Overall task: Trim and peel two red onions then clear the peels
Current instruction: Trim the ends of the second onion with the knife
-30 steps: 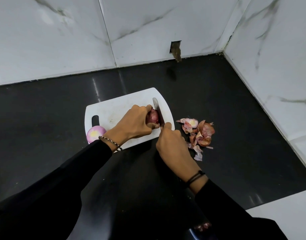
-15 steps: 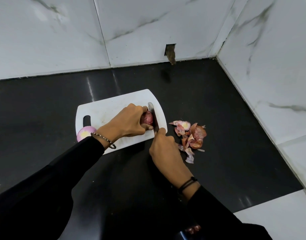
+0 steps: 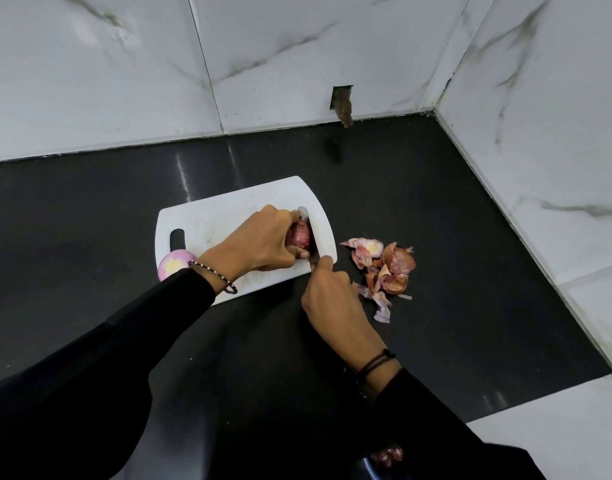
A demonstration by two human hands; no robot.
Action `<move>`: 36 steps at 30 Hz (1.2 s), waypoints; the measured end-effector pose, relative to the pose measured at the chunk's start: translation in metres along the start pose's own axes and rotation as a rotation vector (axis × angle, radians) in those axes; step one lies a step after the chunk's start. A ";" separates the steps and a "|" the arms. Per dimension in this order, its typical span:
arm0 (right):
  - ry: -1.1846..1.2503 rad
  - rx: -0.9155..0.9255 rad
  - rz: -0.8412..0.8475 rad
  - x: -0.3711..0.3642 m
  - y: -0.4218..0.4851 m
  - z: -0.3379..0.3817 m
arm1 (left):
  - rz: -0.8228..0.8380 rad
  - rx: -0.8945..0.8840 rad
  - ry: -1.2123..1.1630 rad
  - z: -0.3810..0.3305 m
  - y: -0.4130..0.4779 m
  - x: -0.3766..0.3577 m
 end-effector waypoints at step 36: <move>-0.047 -0.039 -0.023 -0.018 -0.002 -0.005 | -0.093 0.087 -0.173 0.020 -0.017 -0.008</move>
Point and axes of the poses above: each hand's wrist, its own y-axis towards the middle knuckle, its own x-axis out of the back of the hand, z = x × y, the point moved 9 cm from there along y, towards the middle knuckle, and after that the axes turned 3 degrees about -z, right-handed, at the moved point
